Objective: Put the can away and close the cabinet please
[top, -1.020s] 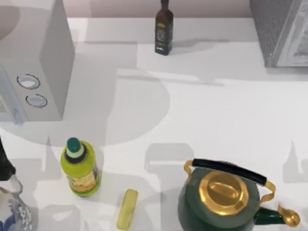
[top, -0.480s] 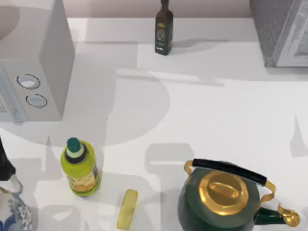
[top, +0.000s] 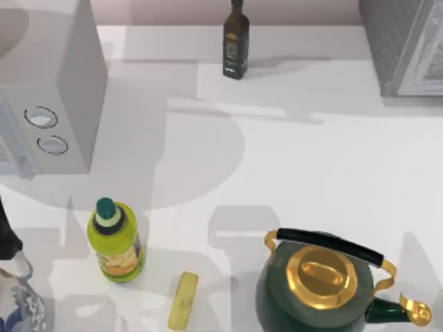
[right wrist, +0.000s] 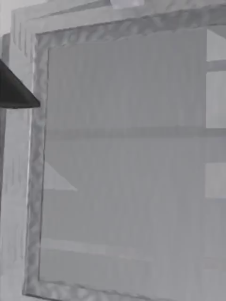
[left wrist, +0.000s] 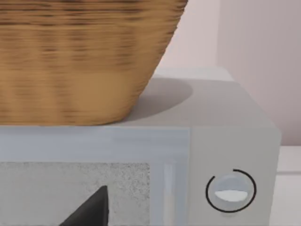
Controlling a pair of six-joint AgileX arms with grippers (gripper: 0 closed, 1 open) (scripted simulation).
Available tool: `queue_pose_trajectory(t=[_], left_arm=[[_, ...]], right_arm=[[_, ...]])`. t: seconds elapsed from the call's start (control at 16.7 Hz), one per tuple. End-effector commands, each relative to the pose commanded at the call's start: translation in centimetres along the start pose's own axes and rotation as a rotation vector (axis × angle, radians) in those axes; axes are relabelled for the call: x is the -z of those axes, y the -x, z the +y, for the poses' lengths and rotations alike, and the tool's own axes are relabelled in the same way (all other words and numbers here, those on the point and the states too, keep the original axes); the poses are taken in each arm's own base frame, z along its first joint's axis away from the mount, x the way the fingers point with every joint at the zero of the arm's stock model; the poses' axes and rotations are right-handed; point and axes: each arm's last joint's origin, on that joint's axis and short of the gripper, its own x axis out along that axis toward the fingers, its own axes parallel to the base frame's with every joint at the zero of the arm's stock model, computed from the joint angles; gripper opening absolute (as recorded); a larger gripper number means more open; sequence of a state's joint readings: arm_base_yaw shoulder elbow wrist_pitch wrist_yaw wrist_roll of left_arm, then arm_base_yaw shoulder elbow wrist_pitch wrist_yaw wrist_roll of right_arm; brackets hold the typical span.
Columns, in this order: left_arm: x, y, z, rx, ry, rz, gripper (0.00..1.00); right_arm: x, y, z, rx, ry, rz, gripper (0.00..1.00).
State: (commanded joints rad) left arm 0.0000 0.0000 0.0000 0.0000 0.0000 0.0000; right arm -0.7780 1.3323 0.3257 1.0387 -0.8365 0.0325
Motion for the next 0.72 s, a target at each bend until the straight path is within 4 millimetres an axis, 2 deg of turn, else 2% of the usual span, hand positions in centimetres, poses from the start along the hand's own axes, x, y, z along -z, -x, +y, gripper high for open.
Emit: queue_pose_trajectory(t=[0.18, 0.3, 0.42, 0.72], left_arm=[[0.0, 0.0, 0.0, 0.000, 0.000, 0.000, 1.00], [0.0, 0.0, 0.0, 0.000, 0.000, 0.000, 1.00], [0.0, 0.0, 0.0, 0.000, 0.000, 0.000, 1.00], [0.0, 0.0, 0.0, 0.000, 0.000, 0.000, 1.00]], right_arm=[[1.7, 1.5, -3.3, 0.038, -0.011, 0.015, 1.00], [2.2, 2.6, -4.6, 0.058, -0.009, 0.017, 1.00], [2.3, 3.2, -5.2, 0.067, -0.002, 0.015, 1.00], [2.4, 3.2, -5.1, 0.066, -0.004, 0.017, 1.00]])
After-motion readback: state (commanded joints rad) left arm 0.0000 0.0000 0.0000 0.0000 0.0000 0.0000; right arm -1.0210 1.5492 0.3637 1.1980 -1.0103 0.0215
